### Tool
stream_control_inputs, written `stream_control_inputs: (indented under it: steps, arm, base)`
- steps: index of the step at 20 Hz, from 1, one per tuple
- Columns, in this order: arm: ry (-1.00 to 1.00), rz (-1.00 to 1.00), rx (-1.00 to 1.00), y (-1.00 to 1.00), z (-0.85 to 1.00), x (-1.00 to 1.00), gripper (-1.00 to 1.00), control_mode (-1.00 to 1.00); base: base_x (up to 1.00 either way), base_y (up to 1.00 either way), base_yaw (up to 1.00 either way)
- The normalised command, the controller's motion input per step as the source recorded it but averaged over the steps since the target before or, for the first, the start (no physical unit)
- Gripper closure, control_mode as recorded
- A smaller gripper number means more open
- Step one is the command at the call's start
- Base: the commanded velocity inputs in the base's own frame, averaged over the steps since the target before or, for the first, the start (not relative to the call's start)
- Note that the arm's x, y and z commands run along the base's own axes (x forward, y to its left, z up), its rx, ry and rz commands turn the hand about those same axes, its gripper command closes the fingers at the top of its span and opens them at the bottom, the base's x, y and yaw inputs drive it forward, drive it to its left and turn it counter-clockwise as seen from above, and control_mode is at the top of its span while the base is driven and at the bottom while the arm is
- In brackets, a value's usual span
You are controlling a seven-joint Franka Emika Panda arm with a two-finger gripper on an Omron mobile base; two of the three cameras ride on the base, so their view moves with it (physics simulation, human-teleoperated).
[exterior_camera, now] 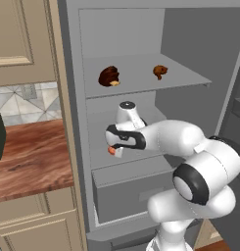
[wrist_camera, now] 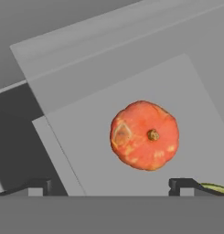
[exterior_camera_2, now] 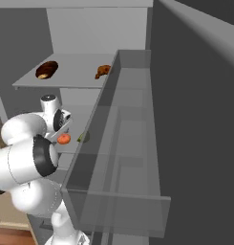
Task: Gather the squash and lemon wedge from the fridge and place them on a tray on the dining counter. Then gather the steak and chicken drumstick from the fridge and place them on the other tray.
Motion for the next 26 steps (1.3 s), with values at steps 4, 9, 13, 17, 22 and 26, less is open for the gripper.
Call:
stream_control_inputs:
  steps: [4, 9, 13, 17, 22, 26]
  arm:
    - [0.02, 0.00, 0.00, 0.00, -0.15, 0.17, -1.00, -1.00]
    - [0.04, 0.00, 0.00, 0.00, -0.18, 0.16, -1.00, -1.00]
    - [0.04, 0.00, 0.00, 0.00, -0.14, 0.19, -1.00, -1.00]
    - [0.02, 0.00, 0.00, 0.00, -0.15, 0.17, -1.00, -1.00]
    - [0.02, 0.00, -0.01, 0.00, -0.18, 0.13, -1.00, -1.00]
    - [0.00, 0.00, -0.01, 0.00, -0.19, 0.11, -1.00, -1.00]
  base:
    - [0.00, 0.00, 0.00]
    - [0.00, 0.00, 0.00]
    - [0.00, 0.00, 0.00]
    - [0.00, 0.00, 0.00]
    - [0.00, 0.00, 0.00]
    - [0.00, 0.00, 0.00]
